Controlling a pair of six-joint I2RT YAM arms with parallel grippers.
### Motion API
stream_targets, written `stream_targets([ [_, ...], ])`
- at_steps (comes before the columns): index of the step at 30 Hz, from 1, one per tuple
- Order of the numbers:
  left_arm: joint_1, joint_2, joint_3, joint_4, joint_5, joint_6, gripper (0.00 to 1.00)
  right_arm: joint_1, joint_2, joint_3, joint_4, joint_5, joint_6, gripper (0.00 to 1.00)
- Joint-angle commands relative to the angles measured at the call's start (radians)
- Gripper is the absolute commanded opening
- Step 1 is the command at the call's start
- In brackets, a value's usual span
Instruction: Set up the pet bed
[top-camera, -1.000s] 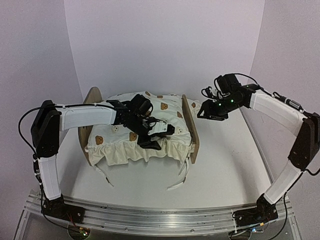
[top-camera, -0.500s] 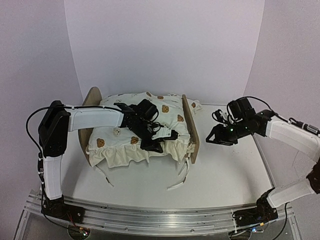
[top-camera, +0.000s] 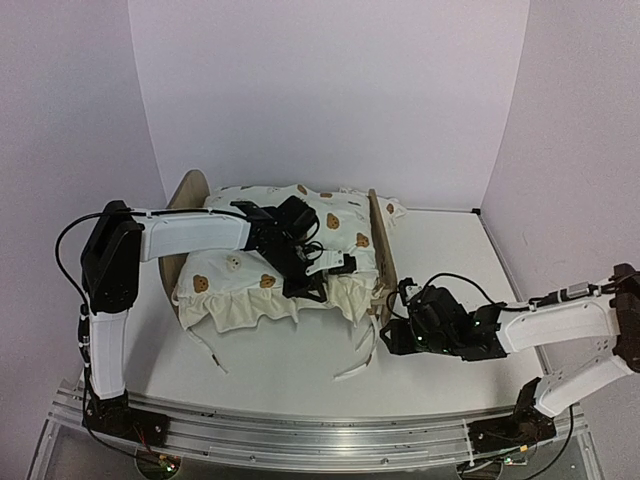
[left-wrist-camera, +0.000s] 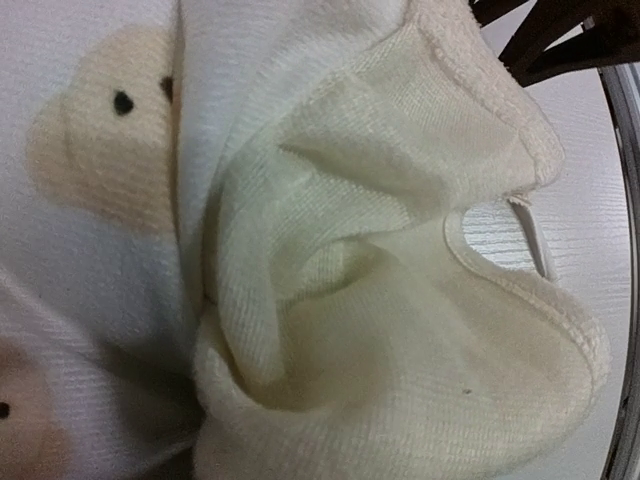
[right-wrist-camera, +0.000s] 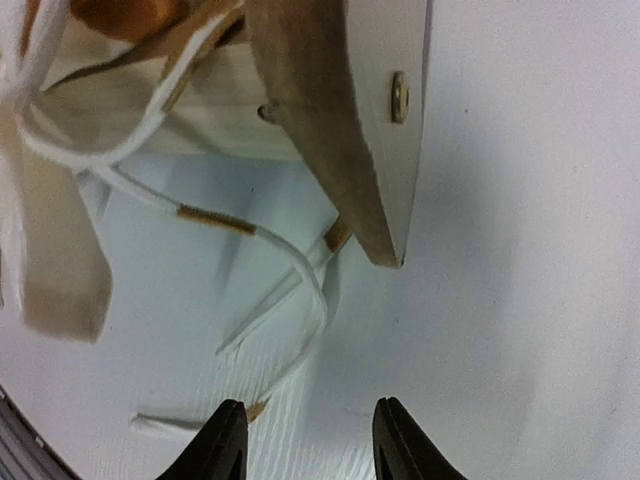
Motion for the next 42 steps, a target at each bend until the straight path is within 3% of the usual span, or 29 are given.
stream_targets([
  [1, 0.004, -0.014, 0.084, 0.020, 0.035, -0.085, 0.00, 0.067, 0.112, 0.032, 0.225, 0.238, 0.097, 0.46],
  [6, 0.004, -0.009, 0.082, 0.063, 0.055, -0.093, 0.00, 0.148, 0.254, 0.086, 0.252, 0.401, 0.176, 0.48],
  [11, 0.005, -0.011, 0.082, 0.093, 0.078, -0.093, 0.00, 0.154, 0.337, 0.116, 0.218, 0.546, 0.265, 0.53],
  [22, 0.005, -0.024, 0.053, 0.119, 0.097, -0.083, 0.00, 0.153, 0.524, 0.213, 0.142, 0.507, 0.316, 0.57],
  [24, 0.005, -0.024, 0.054, 0.119, 0.098, -0.084, 0.00, 0.152, 0.545, 0.227, 0.083, 0.524, 0.341, 0.49],
  [27, 0.009, -0.023, 0.055, 0.118, 0.100, -0.092, 0.00, 0.144, 0.569, 0.239, -0.007, 0.514, 0.377, 0.20],
  [31, 0.026, -0.029, 0.051, 0.128, 0.100, -0.099, 0.00, 0.140, 0.490, 0.176, 0.014, 0.421, 0.325, 0.00],
  [36, 0.047, -0.030, 0.033, 0.140, 0.086, -0.060, 0.00, 0.132, 0.279, 0.096, 0.068, 0.115, 0.093, 0.00],
  [42, 0.048, -0.006, 0.079, 0.106, 0.097, -0.026, 0.02, 0.084, 0.142, 0.085, 0.065, -0.263, 0.044, 0.00],
])
